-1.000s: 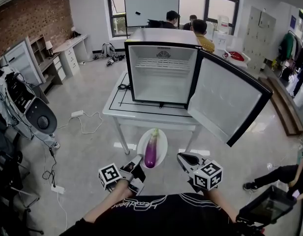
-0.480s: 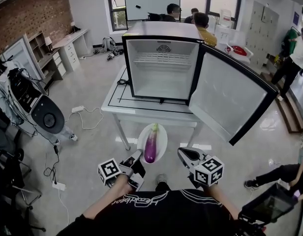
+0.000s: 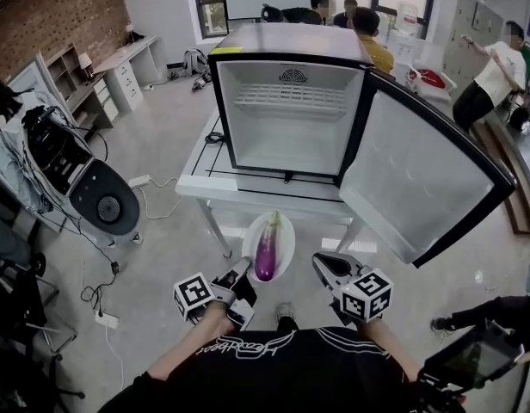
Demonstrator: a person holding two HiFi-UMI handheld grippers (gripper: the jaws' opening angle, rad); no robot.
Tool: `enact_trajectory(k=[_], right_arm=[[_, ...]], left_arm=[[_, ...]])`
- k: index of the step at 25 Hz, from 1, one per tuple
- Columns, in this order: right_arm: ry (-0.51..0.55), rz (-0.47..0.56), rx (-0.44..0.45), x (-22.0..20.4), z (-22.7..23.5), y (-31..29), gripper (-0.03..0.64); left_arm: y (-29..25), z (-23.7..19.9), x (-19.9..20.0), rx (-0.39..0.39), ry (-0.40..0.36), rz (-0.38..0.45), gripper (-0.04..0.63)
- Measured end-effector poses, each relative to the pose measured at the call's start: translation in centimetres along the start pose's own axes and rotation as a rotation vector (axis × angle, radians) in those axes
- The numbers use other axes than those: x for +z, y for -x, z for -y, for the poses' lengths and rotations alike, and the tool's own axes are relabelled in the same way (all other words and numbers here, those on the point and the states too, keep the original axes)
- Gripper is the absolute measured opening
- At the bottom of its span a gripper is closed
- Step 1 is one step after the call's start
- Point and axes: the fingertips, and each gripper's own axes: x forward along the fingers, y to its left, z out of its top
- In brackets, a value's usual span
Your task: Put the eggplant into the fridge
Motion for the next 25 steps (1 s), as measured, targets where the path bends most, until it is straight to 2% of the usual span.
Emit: enact_trajectory(k=[10,18,25], right_arm=[[-0.004,0.000,0.012,1.7,6.6,-4.9,0.009],[-0.035,-0.004,0.022,2.3,10.1,-8.4,0.009],[-0.050,0.008,0.045,4.1,13.0,-10.5,0.009]], left_arm=[[-7.2,-0.7,3.8,0.037,-0.002,0.004,0.025],[-11.6,-1.8,6.7,0.063,0.003,0.005,0.025],[-15.6,-1.2,9.1,0.069,-0.024,0.012,0.025]])
